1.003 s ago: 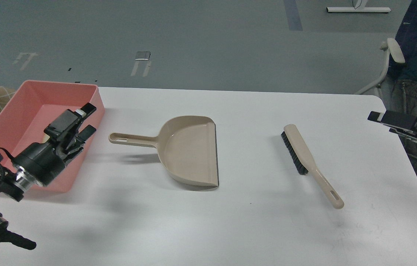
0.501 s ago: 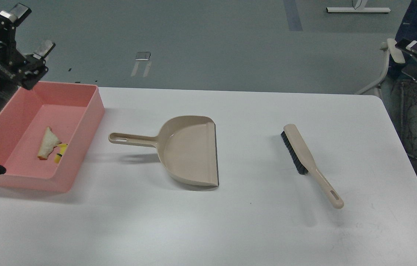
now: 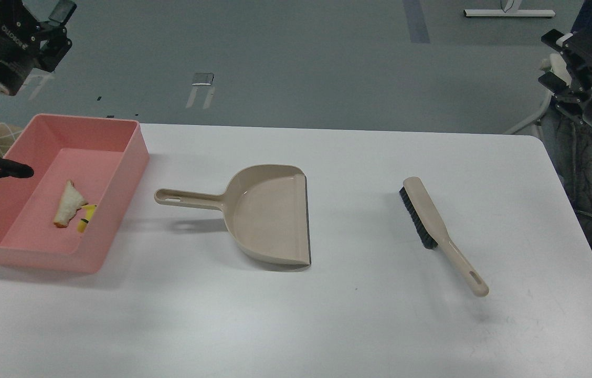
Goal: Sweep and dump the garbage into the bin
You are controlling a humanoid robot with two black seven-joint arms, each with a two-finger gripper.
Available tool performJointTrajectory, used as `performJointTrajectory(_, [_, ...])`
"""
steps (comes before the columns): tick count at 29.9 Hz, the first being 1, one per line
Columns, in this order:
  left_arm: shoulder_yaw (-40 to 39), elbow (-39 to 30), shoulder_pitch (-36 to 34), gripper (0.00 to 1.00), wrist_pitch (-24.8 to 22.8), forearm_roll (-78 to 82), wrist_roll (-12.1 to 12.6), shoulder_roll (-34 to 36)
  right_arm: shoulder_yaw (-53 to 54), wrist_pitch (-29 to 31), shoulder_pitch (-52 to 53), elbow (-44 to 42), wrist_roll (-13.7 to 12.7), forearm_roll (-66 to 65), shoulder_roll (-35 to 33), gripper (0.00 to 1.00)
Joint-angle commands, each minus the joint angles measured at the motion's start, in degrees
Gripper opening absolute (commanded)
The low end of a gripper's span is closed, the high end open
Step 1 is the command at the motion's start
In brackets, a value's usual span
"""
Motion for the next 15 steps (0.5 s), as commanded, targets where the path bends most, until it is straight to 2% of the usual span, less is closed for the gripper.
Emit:
performJointTrajectory(1, [3.2, 7.7, -6.4, 0.98, -1.3, -0.5, 0.1, -4.2, -0.1, 0.0, 3.4, -5.8, 0.0, 5.7, 2.4, 0.96])
performJointTrajectory(4, [7.9, 14.2, -11.5, 0.98, -2.7, -0.6, 0.0, -8.8, 0.0, 0.0, 5.7, -10.2, 0.1, 6.4, 4.9, 0.96])
performJointTrajectory(6, [8.8, 16.3, -12.6, 0.98, -2.9, -1.1, -0.1, -10.8, 0.0, 0.0, 6.3, -11.5, 0.5, 6.4, 5.9, 0.96])
performJointTrajectory(10, [9.0, 22.4, -15.2, 0.98, -4.7, -3.3, -0.6, -17.2, 0.2, 0.0, 6.7, -15.9, 4.2, 6.6, 10.4, 0.96])
performJointTrajectory(15, [9.0, 25.4, -15.7, 0.98, -7.5, -3.5, -0.8, -21.0, 0.2, 0.0, 6.6, -16.1, 4.2, 11.5, 12.1, 0.96])
